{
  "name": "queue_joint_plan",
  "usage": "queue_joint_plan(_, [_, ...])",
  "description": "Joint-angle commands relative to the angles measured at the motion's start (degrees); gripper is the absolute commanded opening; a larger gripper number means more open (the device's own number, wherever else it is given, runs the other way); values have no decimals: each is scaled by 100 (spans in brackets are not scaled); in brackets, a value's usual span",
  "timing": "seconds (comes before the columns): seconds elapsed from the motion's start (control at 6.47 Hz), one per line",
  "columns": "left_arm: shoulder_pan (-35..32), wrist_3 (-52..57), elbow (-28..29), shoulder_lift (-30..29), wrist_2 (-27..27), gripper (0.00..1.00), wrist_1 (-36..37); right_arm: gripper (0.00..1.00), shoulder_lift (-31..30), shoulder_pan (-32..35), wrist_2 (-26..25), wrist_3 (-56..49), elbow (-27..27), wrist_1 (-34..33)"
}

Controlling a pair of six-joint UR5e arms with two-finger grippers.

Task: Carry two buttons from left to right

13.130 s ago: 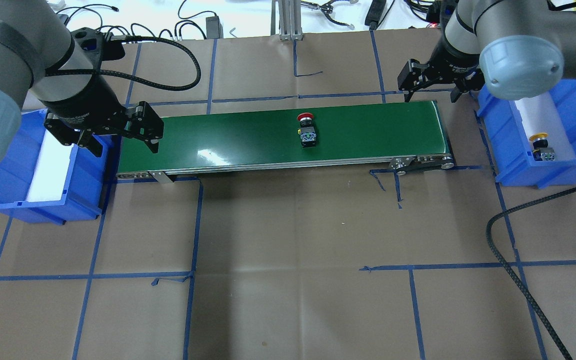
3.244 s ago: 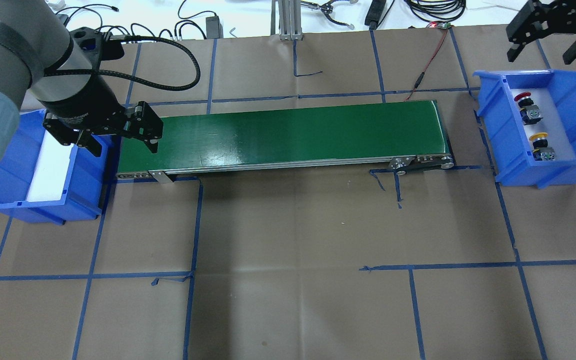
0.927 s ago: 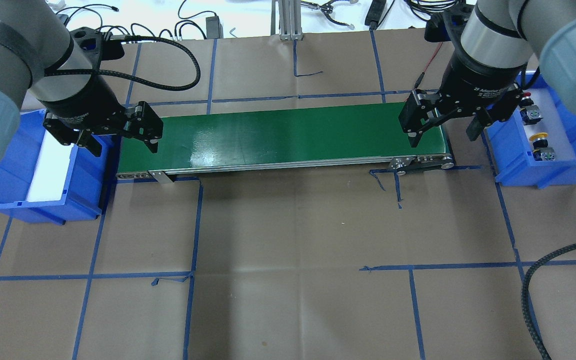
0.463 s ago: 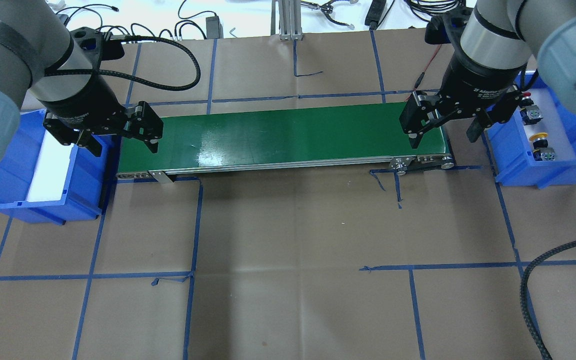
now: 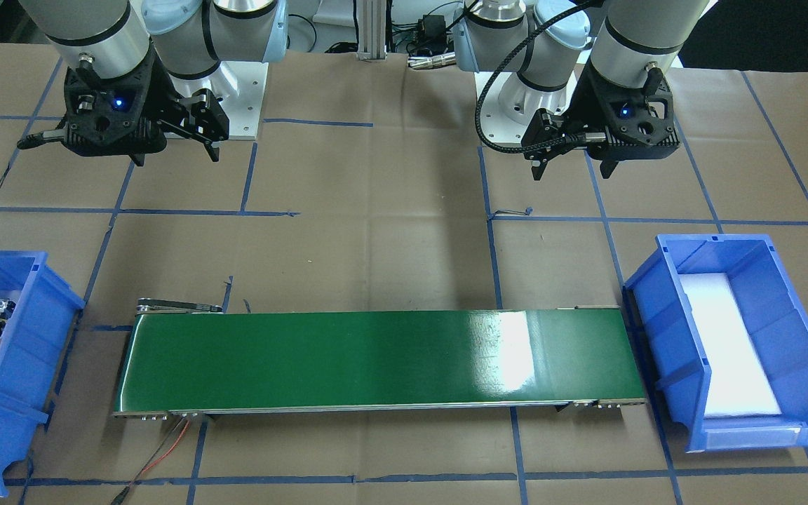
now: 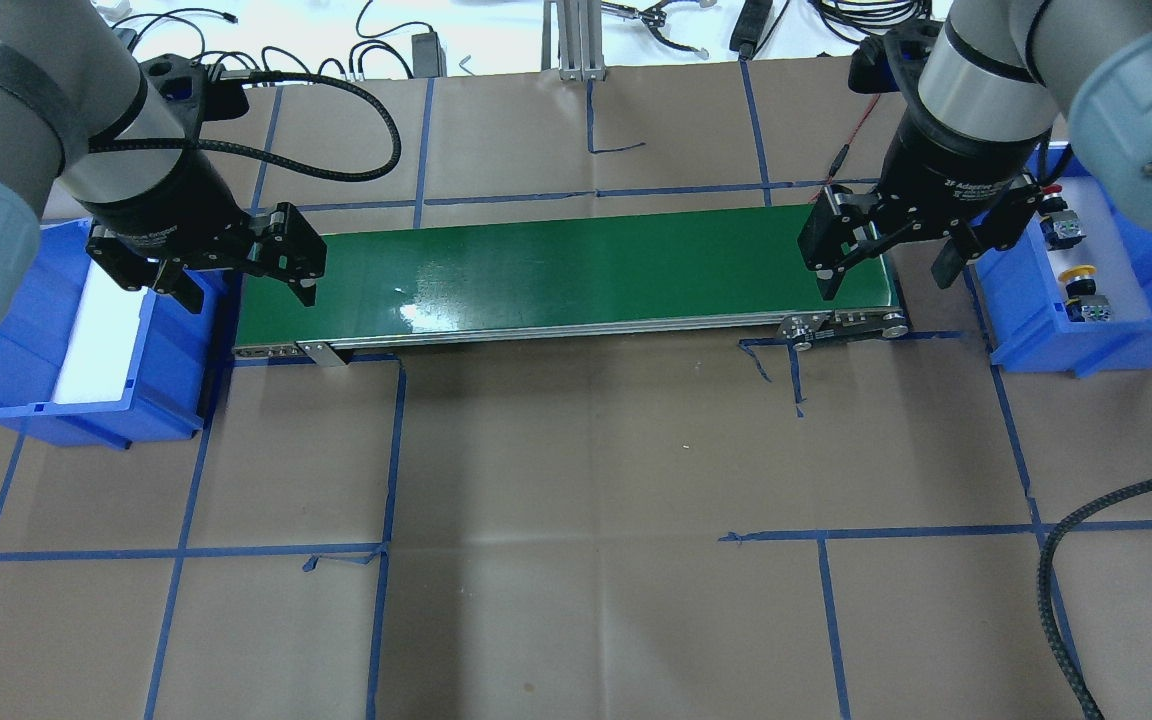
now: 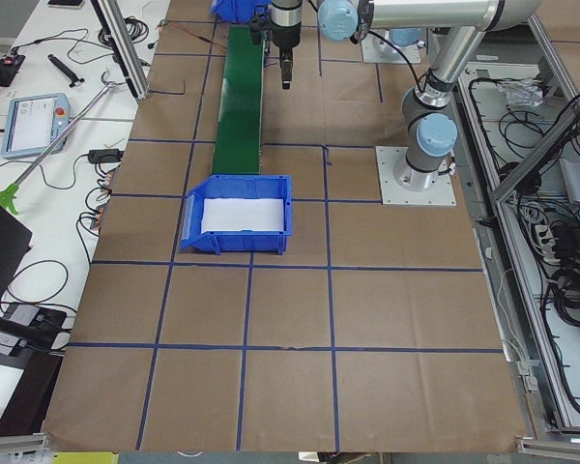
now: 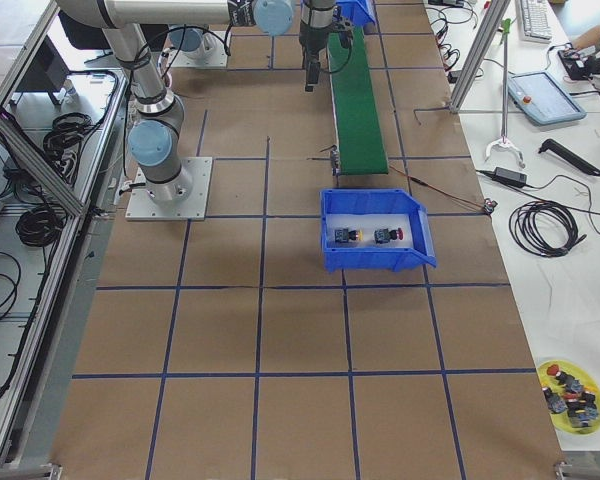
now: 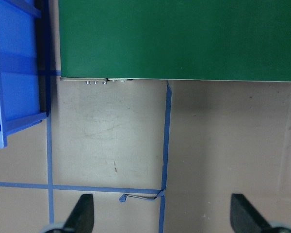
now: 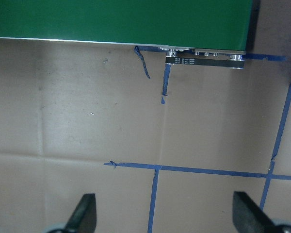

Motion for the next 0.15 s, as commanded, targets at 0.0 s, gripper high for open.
queue_joint_plan(0.0, [0,-9,-9,2,0,100,0,100,-2,1,-5,-8,2,0])
